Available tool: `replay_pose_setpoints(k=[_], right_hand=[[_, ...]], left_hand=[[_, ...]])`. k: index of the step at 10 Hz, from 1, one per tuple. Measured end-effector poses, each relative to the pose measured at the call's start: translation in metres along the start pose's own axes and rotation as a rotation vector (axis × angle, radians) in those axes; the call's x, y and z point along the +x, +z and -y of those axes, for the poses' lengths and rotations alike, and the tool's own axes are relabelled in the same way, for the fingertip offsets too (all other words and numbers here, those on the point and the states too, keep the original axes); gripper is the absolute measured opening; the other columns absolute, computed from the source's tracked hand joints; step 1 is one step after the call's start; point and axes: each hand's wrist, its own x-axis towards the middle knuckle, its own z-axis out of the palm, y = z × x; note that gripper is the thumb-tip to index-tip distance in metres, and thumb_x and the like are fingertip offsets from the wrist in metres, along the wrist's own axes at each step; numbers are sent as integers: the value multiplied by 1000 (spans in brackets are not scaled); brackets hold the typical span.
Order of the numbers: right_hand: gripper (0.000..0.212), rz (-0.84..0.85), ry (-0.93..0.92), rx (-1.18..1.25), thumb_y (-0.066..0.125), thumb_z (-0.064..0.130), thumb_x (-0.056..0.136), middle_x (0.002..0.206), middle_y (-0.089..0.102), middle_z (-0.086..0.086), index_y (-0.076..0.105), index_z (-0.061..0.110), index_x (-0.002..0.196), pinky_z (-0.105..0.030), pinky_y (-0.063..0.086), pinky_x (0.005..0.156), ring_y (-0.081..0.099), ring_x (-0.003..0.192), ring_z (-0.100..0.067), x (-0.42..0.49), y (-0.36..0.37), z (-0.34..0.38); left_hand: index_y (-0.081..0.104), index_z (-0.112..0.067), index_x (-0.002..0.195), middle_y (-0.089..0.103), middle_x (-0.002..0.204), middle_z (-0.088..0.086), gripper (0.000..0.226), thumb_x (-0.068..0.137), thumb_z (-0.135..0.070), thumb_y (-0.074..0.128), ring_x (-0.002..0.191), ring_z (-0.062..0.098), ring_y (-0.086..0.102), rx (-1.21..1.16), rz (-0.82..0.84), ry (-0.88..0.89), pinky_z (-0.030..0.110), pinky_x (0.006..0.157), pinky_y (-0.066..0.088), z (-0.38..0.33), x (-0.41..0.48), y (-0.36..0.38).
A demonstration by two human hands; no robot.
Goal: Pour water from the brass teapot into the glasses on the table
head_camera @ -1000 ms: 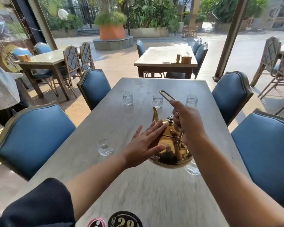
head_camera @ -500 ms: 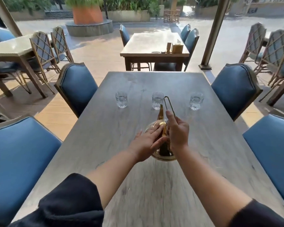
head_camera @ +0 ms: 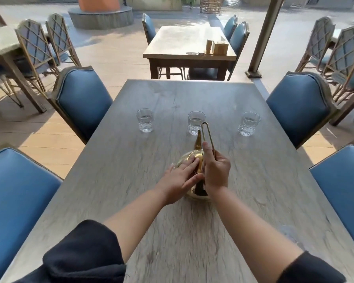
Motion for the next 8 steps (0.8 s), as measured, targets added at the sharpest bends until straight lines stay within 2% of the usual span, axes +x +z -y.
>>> replay_pose_setpoints(k=[3, 4, 5, 6, 7, 8], right_hand=[[44, 58, -11, -112, 63, 26, 89, 35, 46, 11, 48, 16, 49, -19, 37, 41, 43, 34, -4, 1, 3, -5], [41, 146, -8, -289, 59, 33, 90, 41, 54, 8, 54, 11, 55, -22, 45, 49, 53, 43, -7, 4, -3, 0], [39, 222, -20, -445, 58, 39, 90, 51, 59, 4, 57, 15, 58, -28, 47, 58, 57, 48, -8, 7, -14, 10], [32, 343, -13, -645, 52, 42, 92, 69, 63, 4, 59, 17, 73, -26, 38, 62, 60, 66, -9, 4, -26, 25], [47, 311, -25, -760, 45, 46, 94, 107, 67, -13, 59, 5, 111, -28, 37, 72, 60, 98, -26, 4, -39, 36], [55, 274, -28, -781, 45, 45, 94, 132, 55, -17, 49, 3, 129, -35, 40, 92, 52, 120, -31, -5, -52, 60]], left_hand=[[9, -35, 149, 1, 158, -14, 65, 88, -60, 10, 143, 2, 2, -5, 63, -33, 46, 113, -11, 9, 2, -6], [11, -36, 148, 1, 157, -14, 58, 94, -57, 12, 144, 3, 2, 22, 57, -71, 46, 111, -12, 5, -3, -8], [11, -34, 148, 2, 158, -12, 55, 97, -51, 13, 145, 8, 2, 72, 46, -145, 45, 112, -11, 0, -15, -10], [12, -29, 149, 3, 158, -8, 53, 99, -47, 15, 145, 11, 2, 128, 75, -226, 46, 112, -9, -15, -35, -16], [16, -24, 149, 4, 159, -2, 55, 99, -46, 16, 146, 14, 3, 198, 68, -295, 48, 114, -6, -32, -52, -24], [18, -25, 148, 6, 159, 1, 56, 98, -48, 15, 146, 17, 4, 259, 14, -330, 50, 114, -2, -53, -66, -35]])
